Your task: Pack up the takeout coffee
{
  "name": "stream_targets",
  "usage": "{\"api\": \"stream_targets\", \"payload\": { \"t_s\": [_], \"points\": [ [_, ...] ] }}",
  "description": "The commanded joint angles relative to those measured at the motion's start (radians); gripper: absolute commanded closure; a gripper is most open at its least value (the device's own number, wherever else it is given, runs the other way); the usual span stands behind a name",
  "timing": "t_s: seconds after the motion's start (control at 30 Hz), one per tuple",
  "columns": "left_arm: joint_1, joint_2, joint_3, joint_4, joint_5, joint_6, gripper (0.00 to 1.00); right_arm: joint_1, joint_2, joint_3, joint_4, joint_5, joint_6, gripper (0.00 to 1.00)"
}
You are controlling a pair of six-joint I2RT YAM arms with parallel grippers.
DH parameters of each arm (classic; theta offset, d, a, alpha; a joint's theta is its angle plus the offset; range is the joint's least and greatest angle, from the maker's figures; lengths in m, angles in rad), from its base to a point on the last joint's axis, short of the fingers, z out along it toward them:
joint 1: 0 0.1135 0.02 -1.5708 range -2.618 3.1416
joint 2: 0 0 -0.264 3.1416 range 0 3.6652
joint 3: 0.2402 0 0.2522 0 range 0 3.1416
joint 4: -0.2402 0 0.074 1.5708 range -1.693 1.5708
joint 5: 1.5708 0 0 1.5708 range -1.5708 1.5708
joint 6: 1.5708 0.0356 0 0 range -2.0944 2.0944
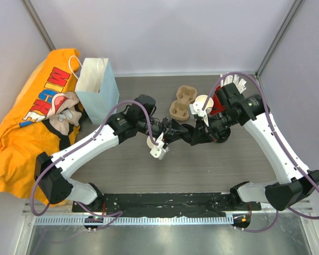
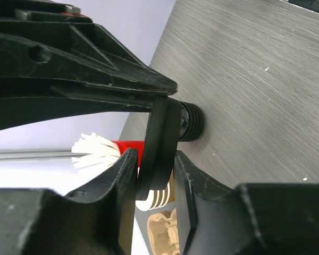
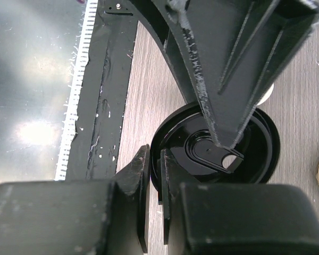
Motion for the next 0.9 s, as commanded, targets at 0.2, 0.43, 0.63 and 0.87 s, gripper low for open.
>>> {"api": "stream_targets", "payload": {
  "t_s": [0.2, 0.43, 0.63, 0.87],
  "points": [
    [-0.007, -0.002, -0.015, -0.011, -0.005, 0.045, 0.73, 0.004, -0.035, 0.023, -0.134, -0.049, 0.002, 0.91],
    [-0.014, -0.010, -0.024, -0.017, -0.026, 0.039, 0.88, 0.004, -0.029, 0.061, -0.134, -0.033, 0.019, 0.73],
    [-0.031, -0.015, -0.023, -0.015, -0.069, -0.033, 1.00, -0.002, -0.032, 0.113, -0.096, 0.013, 0.077, 0.54],
    [-0.047, 0.008, 0.032, 0.029, -0.222, -0.340, 1.00, -0.036, -0.088, 0.146, 0.071, 0.177, 0.256, 0.37]
  ]
}}
